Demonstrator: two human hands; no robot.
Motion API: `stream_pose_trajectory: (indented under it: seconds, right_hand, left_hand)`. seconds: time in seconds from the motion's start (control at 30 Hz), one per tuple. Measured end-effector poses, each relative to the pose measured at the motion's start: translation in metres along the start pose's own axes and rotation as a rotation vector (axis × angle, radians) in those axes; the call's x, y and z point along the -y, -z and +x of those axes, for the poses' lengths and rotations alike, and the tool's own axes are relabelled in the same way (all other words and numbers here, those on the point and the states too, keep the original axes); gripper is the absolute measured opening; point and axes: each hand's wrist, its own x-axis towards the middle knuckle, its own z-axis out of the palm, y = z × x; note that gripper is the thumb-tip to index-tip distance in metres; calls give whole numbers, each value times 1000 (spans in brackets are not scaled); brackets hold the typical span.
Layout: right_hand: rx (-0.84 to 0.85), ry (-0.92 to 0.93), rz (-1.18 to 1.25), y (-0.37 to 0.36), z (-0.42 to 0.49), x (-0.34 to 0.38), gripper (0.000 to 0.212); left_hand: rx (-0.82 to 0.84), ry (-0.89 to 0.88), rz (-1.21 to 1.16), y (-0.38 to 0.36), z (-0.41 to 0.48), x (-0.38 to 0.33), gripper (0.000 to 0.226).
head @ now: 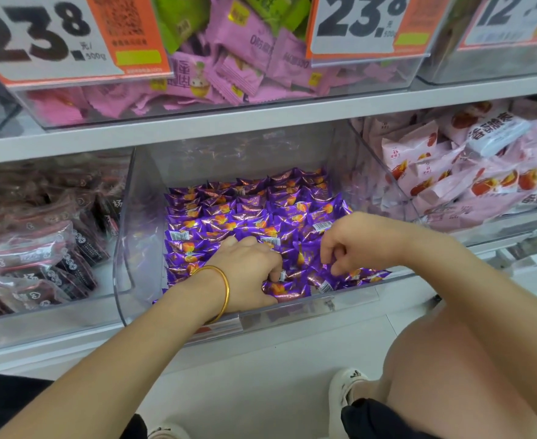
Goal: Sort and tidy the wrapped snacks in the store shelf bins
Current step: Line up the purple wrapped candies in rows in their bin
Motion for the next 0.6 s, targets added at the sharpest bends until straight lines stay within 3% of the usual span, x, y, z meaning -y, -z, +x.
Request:
stream_pose_trajectory:
  seconds: [0.13, 0.33, 0.47, 0.6]
  right_hand:
    - [15, -43, -5, -8, 2, 2, 43]
    - [-93, 11, -115, 5, -3, 10, 31]
    - [-227, 72, 322, 13, -11, 9, 35]
    - [-123, 149, 622, 1, -12, 9, 33]
  left_hand:
    - [-7, -1, 20, -1, 2, 0, 33]
    - [-23, -42, 106, 0, 6, -4, 37]
    - [-37, -30, 111, 0, 6, -4, 35]
    - [-59, -7, 96, 0, 3, -1, 29]
